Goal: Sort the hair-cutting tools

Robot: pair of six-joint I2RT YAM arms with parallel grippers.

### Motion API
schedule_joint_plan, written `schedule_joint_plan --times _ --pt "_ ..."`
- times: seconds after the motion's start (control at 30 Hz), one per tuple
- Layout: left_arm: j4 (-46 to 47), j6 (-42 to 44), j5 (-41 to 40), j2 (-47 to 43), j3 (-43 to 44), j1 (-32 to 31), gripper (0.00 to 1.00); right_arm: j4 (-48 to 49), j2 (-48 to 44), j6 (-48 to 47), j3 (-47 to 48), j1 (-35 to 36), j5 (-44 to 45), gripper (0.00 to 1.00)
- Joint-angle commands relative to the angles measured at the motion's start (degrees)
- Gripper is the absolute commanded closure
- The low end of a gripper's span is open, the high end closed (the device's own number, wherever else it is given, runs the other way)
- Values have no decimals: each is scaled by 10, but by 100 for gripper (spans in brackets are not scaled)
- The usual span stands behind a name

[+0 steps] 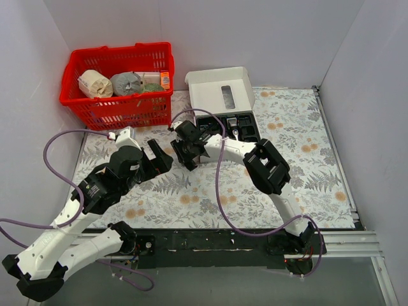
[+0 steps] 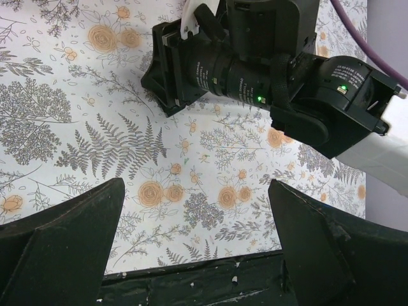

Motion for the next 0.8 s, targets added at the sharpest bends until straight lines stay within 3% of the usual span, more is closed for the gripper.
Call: schedule_joint_plan --times 0.0,0.3,0.77 --pt "5 4 -7 1 8 -2 2 17 -33 4 -50 2 -4 57" --pt "2 0 -3 1 14 -2 2 22 -65 6 -118 5 17 60" --pt "-1 -13 11 -14 13 -2 2 22 -184 31 -295 49 155 60"
